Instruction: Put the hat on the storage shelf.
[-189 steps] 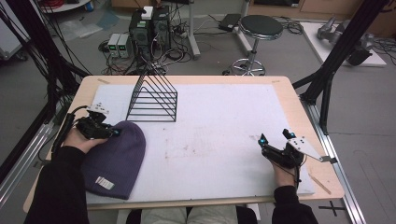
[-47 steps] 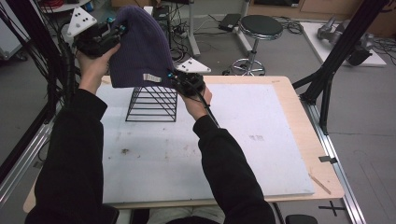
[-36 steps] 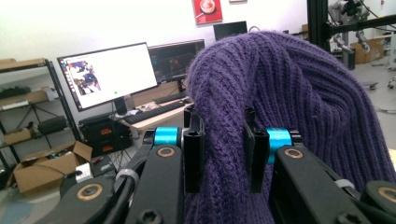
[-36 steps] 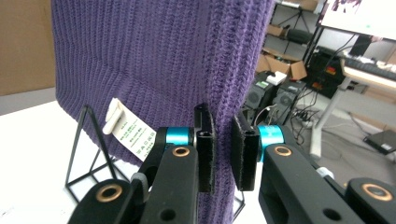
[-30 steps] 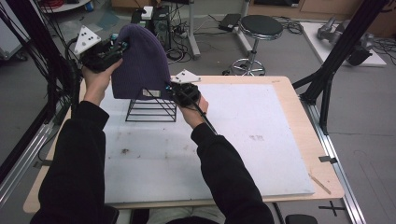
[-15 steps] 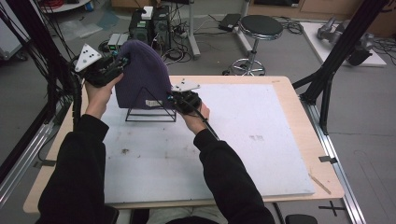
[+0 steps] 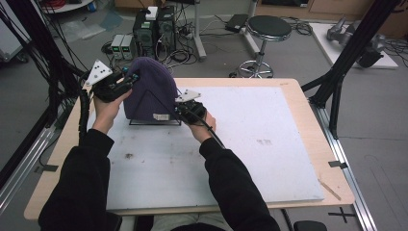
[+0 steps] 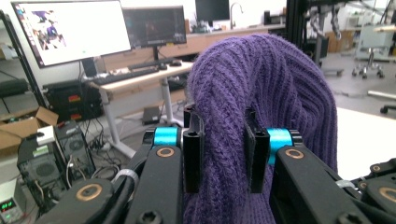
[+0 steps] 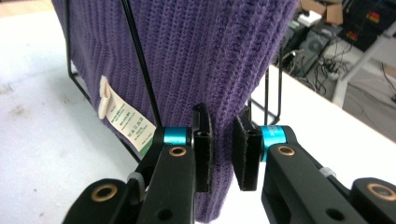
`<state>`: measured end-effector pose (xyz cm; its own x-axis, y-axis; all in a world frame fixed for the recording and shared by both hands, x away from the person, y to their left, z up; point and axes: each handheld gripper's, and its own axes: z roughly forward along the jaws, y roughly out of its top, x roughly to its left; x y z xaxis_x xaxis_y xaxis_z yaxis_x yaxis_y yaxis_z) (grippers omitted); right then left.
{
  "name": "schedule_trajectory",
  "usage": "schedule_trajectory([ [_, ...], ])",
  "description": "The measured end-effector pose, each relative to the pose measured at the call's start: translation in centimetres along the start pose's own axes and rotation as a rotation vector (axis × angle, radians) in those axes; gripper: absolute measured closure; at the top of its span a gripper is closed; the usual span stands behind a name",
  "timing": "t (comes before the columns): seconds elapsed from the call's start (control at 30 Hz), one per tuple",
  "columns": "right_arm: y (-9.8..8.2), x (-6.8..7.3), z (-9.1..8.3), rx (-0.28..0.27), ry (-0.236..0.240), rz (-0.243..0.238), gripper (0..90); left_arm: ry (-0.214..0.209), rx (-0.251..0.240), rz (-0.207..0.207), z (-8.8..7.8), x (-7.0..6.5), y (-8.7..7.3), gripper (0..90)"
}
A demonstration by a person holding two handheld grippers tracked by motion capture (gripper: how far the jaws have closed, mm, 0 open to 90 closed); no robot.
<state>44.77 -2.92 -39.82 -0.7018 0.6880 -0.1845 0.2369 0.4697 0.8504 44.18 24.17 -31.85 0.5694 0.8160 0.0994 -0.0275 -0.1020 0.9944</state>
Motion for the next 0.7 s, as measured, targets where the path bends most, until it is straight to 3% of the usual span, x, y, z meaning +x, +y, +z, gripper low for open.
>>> schedule_trajectory([
  [0.27, -1.0, -0.2, 0.5, 0.054, 0.013, 0.049, 80.4, -0.016, 0.047, 0.009, 0.5, -0.4, -1.1, 74.2],
  [0.4, -1.1, -0.5, 0.5, 0.059, 0.027, 0.061, 78.6, -0.014, 0.044, -0.001, 0.4, -0.3, -1.2, 74.2],
  [0.43, -1.1, -0.5, 0.5, 0.061, 0.029, 0.064, 75.9, -0.015, 0.044, -0.001, 0.4, -0.3, -1.2, 74.0],
  [0.5, -1.3, -0.7, 0.5, 0.079, 0.029, 0.114, 68.4, -0.011, 0.049, 0.004, 0.5, -0.3, -1.2, 71.7],
  [0.6, -1.3, -0.9, 0.6, 0.094, 0.015, 0.14, 44.7, -0.024, 0.059, -0.018, 0.6, -0.3, -1.4, 67.5],
  [0.7, -0.9, -1.3, -0.3, 0.071, 0.006, 0.171, 29.3, -0.02, 0.059, -0.055, 0.7, -0.3, -1.4, 47.8],
])
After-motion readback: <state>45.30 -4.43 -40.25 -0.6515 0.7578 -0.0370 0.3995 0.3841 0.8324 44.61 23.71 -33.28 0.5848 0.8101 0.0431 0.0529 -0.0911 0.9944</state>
